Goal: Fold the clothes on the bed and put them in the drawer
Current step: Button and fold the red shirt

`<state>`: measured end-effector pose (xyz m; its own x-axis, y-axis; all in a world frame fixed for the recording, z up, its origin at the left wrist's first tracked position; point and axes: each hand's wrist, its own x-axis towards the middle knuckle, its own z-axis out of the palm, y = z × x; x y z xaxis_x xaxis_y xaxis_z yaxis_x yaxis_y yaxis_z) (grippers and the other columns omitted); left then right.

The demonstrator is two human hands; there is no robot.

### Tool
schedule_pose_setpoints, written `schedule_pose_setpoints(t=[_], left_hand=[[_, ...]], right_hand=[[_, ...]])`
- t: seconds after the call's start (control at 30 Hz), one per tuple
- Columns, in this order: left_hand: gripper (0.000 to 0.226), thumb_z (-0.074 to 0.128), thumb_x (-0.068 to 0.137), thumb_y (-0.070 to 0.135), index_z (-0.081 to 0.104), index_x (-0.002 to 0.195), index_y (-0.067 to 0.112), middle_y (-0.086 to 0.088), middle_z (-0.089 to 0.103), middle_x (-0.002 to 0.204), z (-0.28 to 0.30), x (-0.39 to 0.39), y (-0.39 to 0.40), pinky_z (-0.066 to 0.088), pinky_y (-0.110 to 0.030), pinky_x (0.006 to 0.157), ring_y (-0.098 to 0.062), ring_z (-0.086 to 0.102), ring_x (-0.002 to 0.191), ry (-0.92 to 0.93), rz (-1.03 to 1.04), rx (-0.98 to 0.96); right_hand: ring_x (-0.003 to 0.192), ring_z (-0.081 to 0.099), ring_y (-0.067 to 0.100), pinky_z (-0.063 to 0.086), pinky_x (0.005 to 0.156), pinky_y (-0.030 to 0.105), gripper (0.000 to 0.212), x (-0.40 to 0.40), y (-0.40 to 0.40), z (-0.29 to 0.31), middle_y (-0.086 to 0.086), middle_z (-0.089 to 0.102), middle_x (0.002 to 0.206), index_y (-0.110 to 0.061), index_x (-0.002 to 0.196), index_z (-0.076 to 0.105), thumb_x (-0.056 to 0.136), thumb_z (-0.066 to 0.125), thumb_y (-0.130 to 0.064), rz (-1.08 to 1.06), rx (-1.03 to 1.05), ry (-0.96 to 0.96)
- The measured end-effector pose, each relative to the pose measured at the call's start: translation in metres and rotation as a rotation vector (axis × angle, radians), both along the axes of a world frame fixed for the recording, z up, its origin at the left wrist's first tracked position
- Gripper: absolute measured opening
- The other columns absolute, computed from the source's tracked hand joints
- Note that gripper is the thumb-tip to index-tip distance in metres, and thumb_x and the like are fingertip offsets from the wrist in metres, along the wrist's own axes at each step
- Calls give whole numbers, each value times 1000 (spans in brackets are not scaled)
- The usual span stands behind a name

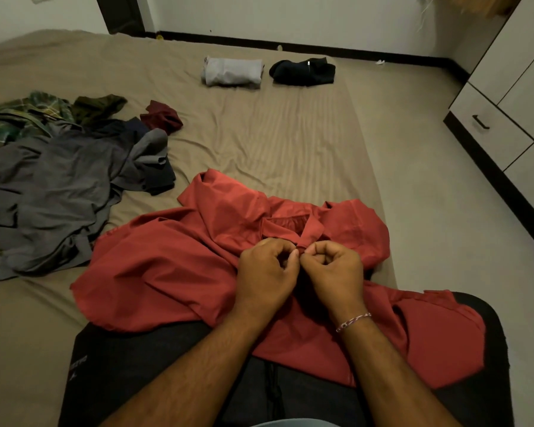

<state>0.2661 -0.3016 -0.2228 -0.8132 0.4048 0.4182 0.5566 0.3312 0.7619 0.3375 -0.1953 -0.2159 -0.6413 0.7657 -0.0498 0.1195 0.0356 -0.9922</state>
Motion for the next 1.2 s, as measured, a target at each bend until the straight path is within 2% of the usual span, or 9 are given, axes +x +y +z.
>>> schedule_pose_setpoints(t=[0.13, 0.33, 0.43, 0.63, 0.7, 0.9, 1.0, 1.07, 1.2], left_hand=[[2, 73, 79, 17, 74, 77, 18, 9, 72, 79, 2, -6, 0, 51, -25, 70, -5, 65, 71, 42, 25, -4], [3, 73, 87, 19, 76, 87, 20, 11, 71, 88, 3, -8, -3, 52, -25, 77, -7, 67, 84, -100, -189, 101], [12, 73, 86, 19, 77, 98, 20, 11, 73, 97, 3, -5, -2, 52, -22, 84, -7, 68, 92, -144, -286, 105], [13, 74, 87, 12, 76, 96, 22, 12, 73, 84, -3, -9, -4, 54, -28, 71, -4, 65, 74, -325, -245, 138], [10, 75, 87, 15, 76, 95, 22, 2, 74, 83, -3, -11, -3, 54, -35, 67, -9, 62, 71, -442, -231, 205], [26, 70, 92, -3, 76, 99, 21, 6, 74, 82, 2, -14, -2, 55, -28, 71, -8, 65, 76, -620, -211, 376], [49, 62, 88, -17, 71, 105, 28, 22, 74, 86, 10, -11, -2, 52, -16, 74, 3, 65, 79, -546, -250, 309], [56, 58, 81, -16, 69, 108, 32, 29, 74, 98, 13, -9, -3, 51, -13, 85, 8, 68, 95, -413, -267, 235], [45, 60, 73, -2, 78, 108, 22, 13, 72, 105, 13, -21, -12, 52, -20, 92, -1, 66, 100, 30, -123, 30]], right_hand=[[53, 49, 17, 44, 51, 27, 14, -2, -1, 1, 7, 57, 57, -6, 71, 69, 81, 72, 4, 7, -49, 8], [41, 30, 8, 23, 40, 17, 31, 6, 7, -2, 1, 38, 54, -14, 68, 59, 94, 52, 1, 140, -641, 195], [41, 30, 8, 18, 39, 19, 30, 7, 12, -2, -1, 35, 55, -16, 66, 58, 92, 52, -3, 138, -778, 222], [63, 51, 22, 42, 59, 31, 17, 7, 7, -5, 16, 58, 73, -13, 78, 70, 91, 70, -2, 65, -265, 123], [67, 53, 19, 46, 60, 30, 14, 7, 6, -3, 8, 63, 76, -12, 86, 70, 90, 72, 1, 67, -71, 117], [85, 63, 14, 56, 72, 32, 50, 10, 0, -2, -9, 67, 104, -33, 115, 62, 77, 81, -7, 230, 339, 79], [83, 66, 13, 57, 72, 25, 55, 9, -1, 0, -7, 67, 97, -31, 122, 61, 80, 78, 1, 196, 340, 96], [80, 66, 9, 56, 73, 23, 50, 8, 0, -1, -10, 68, 90, -29, 119, 65, 84, 73, 5, 154, 307, 93], [71, 67, 16, 55, 69, 32, 23, 7, 10, -8, -4, 75, 81, -25, 94, 77, 88, 76, -3, 41, 226, 72]])
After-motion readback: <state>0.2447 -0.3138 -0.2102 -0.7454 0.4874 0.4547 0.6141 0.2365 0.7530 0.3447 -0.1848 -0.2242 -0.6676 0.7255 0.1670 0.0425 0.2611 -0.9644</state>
